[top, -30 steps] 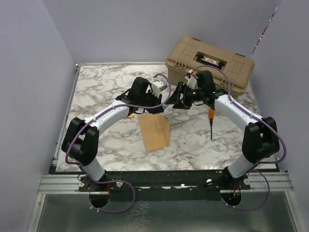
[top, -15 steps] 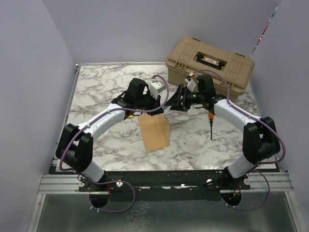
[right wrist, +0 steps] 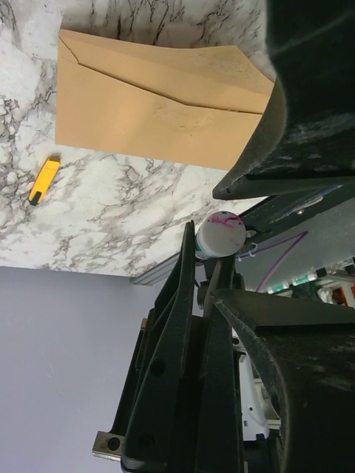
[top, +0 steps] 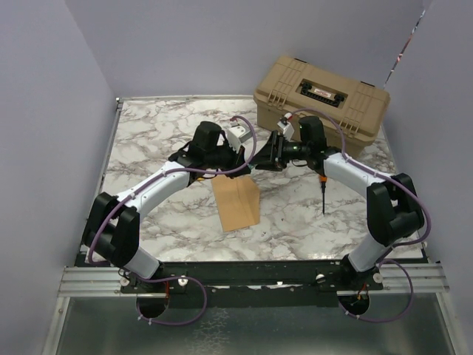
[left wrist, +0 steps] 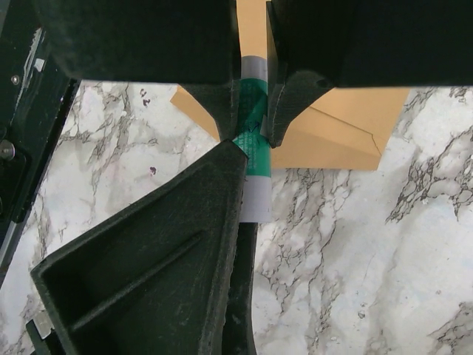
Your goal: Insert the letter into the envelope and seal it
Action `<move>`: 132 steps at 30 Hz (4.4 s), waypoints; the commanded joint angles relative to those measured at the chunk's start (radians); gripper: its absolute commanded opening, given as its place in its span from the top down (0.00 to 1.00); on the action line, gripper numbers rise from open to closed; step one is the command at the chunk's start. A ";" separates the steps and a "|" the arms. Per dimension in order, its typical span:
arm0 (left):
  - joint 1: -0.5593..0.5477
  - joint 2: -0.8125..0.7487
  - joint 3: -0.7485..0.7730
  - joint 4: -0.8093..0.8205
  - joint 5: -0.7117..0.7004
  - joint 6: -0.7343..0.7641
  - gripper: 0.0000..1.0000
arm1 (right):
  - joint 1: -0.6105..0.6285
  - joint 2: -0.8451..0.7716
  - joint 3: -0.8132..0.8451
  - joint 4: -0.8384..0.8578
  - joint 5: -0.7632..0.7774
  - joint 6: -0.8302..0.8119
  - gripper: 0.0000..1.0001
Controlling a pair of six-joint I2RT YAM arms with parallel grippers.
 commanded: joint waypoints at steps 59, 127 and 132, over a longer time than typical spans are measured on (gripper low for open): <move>0.095 -0.180 -0.159 0.124 -0.092 -0.260 1.00 | 0.144 0.117 0.054 -0.272 1.327 -0.497 0.99; 0.092 -0.162 -0.130 0.744 -0.163 -0.931 1.00 | 0.157 -0.141 0.053 0.344 0.328 -0.156 0.58; 0.093 -0.164 -0.129 0.743 -0.133 -0.940 1.00 | 0.158 -0.133 0.073 0.352 0.298 -0.151 0.82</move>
